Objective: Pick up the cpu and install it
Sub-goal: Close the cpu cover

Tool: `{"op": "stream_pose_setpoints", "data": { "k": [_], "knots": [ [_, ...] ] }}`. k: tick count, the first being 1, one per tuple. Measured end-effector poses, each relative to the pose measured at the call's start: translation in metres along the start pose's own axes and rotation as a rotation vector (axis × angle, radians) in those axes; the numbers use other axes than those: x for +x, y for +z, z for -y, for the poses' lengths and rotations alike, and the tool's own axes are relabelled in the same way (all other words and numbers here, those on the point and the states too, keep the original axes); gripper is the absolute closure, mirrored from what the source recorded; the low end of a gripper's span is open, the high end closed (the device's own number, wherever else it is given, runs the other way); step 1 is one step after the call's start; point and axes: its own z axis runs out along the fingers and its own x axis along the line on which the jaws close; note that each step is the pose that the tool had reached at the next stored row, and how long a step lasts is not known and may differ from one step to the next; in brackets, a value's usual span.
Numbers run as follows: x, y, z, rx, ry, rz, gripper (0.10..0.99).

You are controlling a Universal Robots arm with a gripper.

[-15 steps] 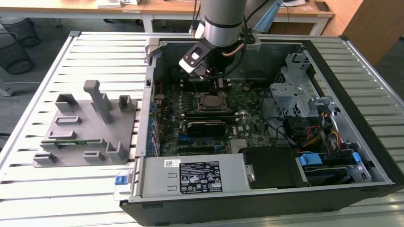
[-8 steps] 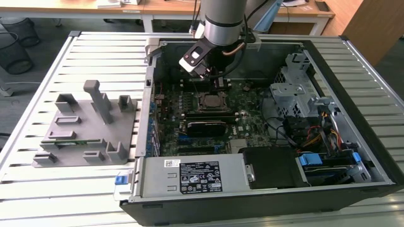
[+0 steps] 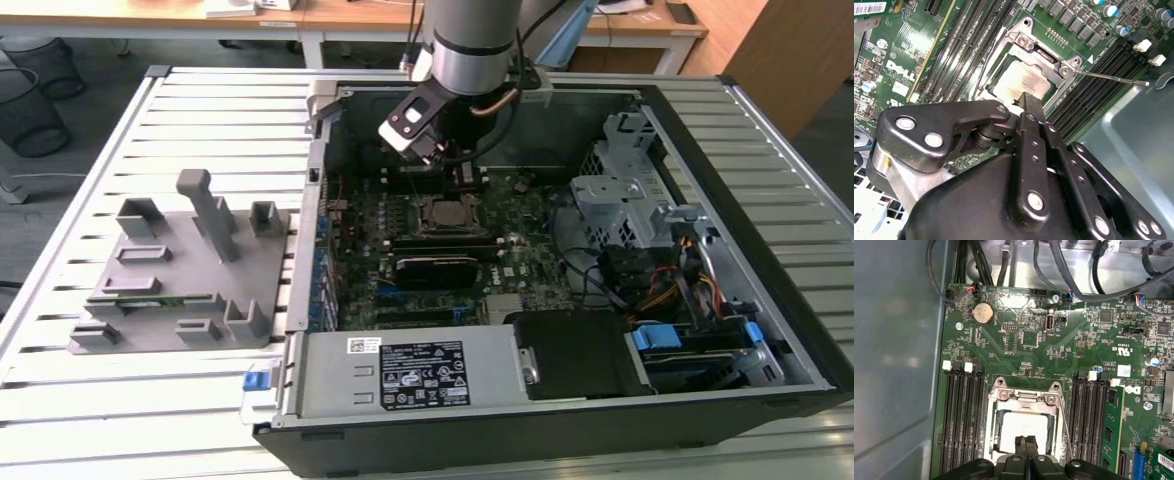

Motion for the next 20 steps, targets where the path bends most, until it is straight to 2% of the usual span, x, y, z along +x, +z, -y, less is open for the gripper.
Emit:
{"op": "stream_pose_setpoints", "data": {
  "k": [20],
  "knots": [
    [0.0001,-0.0054,-0.0004,0.000,0.000,0.0000,0.980]
  ]
}}
